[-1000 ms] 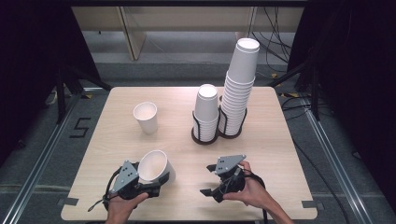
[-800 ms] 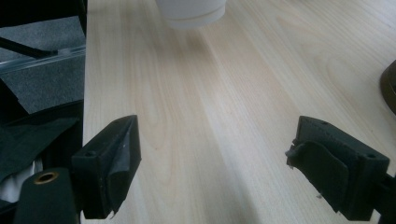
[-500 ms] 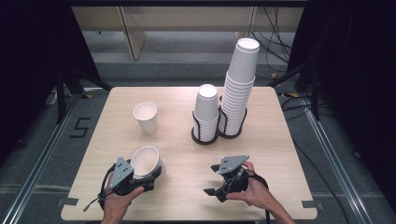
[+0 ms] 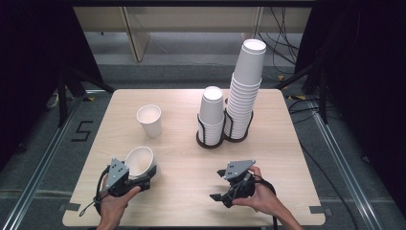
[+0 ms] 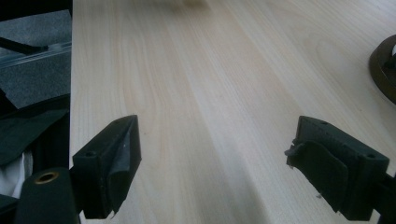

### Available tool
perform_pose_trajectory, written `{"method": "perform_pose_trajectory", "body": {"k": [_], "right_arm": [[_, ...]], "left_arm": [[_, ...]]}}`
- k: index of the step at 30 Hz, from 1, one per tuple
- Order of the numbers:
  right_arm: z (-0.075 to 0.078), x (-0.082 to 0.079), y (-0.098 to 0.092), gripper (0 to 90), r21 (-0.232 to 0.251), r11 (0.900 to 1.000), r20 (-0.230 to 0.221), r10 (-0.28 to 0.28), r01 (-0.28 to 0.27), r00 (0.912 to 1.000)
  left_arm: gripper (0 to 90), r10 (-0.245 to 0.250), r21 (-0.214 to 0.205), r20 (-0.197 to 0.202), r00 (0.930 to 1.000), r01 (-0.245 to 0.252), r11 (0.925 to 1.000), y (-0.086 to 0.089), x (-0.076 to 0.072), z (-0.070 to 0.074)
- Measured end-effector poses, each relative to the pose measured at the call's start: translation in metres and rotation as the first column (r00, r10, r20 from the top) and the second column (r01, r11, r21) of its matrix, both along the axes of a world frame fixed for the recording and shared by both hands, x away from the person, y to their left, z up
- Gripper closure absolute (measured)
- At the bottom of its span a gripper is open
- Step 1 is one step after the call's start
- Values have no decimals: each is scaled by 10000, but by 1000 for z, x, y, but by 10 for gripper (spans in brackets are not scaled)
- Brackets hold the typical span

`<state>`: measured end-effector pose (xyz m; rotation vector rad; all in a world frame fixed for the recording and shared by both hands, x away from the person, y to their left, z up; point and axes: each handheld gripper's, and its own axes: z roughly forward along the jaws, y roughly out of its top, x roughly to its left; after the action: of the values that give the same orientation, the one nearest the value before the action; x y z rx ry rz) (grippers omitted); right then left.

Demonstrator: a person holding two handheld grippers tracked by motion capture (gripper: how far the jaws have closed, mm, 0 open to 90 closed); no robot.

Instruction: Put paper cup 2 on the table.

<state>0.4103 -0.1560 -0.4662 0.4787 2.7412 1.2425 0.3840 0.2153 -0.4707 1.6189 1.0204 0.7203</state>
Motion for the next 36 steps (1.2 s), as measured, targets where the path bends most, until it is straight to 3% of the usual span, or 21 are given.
{"method": "perform_pose_trajectory", "body": {"k": [12,18,21,25,27,29,36], "right_arm": [[0,0,-2,167,13,10000,49,-38,38,10000],[-1,1,-3,169,-21,10000,67,-27,27,10000],[-1,2,-3,169,-39,10000,-26,-33,33,10000],[-2,2,-3,170,-40,10000,-38,-52,52,10000],[-3,3,-3,170,-33,10000,5,-44,44,10000],[-3,2,-3,171,-120,9999,5,-40,40,10000],[-4,3,-3,171,-168,9999,-34,9,-10,10000]], "left_arm": [[153,652,241,-17,9979,-652,9976,16,25,-1],[153,1098,468,-23,9940,-1095,9929,24,43,-1],[153,1300,676,-181,9914,-1285,9894,28,54,-2],[153,1668,444,-345,9854,-1652,9853,33,67,-3],[153,1807,698,-593,9818,-1765,9818,35,75,-4],[153,2041,757,-579,9772,-1995,9770,37,81,-4],[152,2307,866,-679,9707,-2246,9706,45,97,-5]]}}
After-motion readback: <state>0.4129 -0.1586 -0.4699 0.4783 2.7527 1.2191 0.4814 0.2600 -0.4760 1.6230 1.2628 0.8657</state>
